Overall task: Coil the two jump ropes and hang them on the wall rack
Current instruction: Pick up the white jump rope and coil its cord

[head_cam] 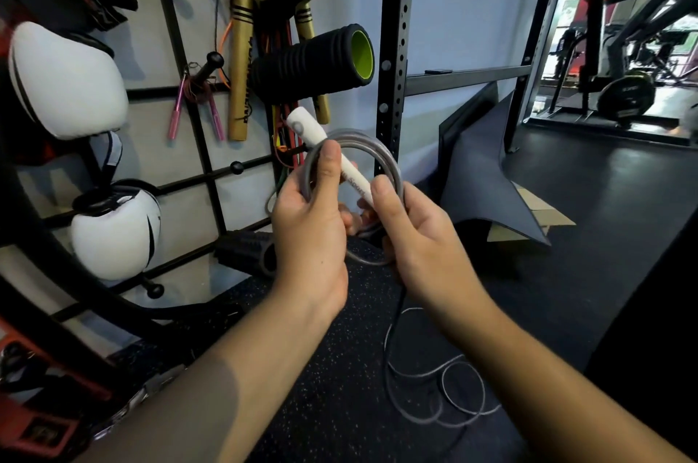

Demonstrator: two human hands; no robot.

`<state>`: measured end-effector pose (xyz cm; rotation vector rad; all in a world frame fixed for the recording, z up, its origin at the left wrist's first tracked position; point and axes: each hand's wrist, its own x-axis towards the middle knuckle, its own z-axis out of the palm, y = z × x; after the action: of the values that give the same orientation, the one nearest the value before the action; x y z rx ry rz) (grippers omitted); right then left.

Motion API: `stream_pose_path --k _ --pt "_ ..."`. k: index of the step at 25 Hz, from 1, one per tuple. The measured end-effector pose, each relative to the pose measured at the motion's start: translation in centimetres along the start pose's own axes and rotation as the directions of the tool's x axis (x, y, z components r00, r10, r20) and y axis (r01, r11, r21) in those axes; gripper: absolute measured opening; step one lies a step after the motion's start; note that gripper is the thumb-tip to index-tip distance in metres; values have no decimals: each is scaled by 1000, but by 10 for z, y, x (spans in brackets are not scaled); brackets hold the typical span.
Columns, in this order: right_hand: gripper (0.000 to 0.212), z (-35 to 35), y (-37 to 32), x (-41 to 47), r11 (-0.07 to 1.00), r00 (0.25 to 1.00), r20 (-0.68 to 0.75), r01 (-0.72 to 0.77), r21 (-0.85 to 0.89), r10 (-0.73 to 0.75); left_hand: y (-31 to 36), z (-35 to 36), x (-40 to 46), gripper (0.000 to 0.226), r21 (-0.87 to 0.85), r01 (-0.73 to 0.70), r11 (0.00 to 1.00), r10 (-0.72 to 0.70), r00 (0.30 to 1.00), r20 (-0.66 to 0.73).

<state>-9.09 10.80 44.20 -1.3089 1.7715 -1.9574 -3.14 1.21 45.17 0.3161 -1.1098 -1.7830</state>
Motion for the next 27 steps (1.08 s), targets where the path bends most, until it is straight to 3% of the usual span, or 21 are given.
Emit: stream_pose_path --k 4,6,9,10,11,12,13,14,16,18,20,22,25,27 --pt "50 -1 8 6 992 992 -119 17 -127 -32 0 0 -3 32 46 38 998 -41 997 65" --pt "49 -16 -1 14 973 996 -84 5 -231 -24 5 -3 4 36 149 17 989 -30 995 90" --pt "53 -47 -15 25 883 998 61 30 -469 -2 26 -13 16 74 335 -173 926 130 981 147" --pt "56 -56 -18 26 836 992 126 55 -545 16 36 -17 19 81 462 -316 828 240 946 217" --pt "61 -63 -20 27 792 981 192 84 -605 42 48 -19 21 85 600 -466 651 316 884 344" --pt "68 -67 -23 27 752 964 257 121 -648 65 60 -19 21 87 685 -569 454 273 821 501" --pt "74 -67 -25 25 721 945 316 160 -674 85 68 -18 20 89 726 -615 308 106 781 616" --pt "76 -65 -25 23 707 925 365 190 -681 103 71 -15 18 88 755 -612 236 -112 754 647" --pt "72 -55 -26 18 730 904 410 201 -653 117 62 -14 15 69 806 -535 251 -458 668 586" --pt "69 -49 -26 16 728 919 389 222 -649 66 49 -16 14 40 846 -358 395 -603 594 533" --pt "67 -50 -23 18 736 941 338 219 -641 13 40 -20 17 34 831 -205 518 -630 566 532" --pt "67 -51 -20 20 780 951 310 198 -593 -5 40 -22 22 45 785 -201 586 -579 573 580" --pt "69 -45 -12 18 750 949 313 233 -619 -37 39 -23 24 50 766 -345 542 -553 540 634" --pt "69 -48 -14 19 799 963 268 170 -577 -12 41 -27 27 49 774 -333 538 -576 526 626"
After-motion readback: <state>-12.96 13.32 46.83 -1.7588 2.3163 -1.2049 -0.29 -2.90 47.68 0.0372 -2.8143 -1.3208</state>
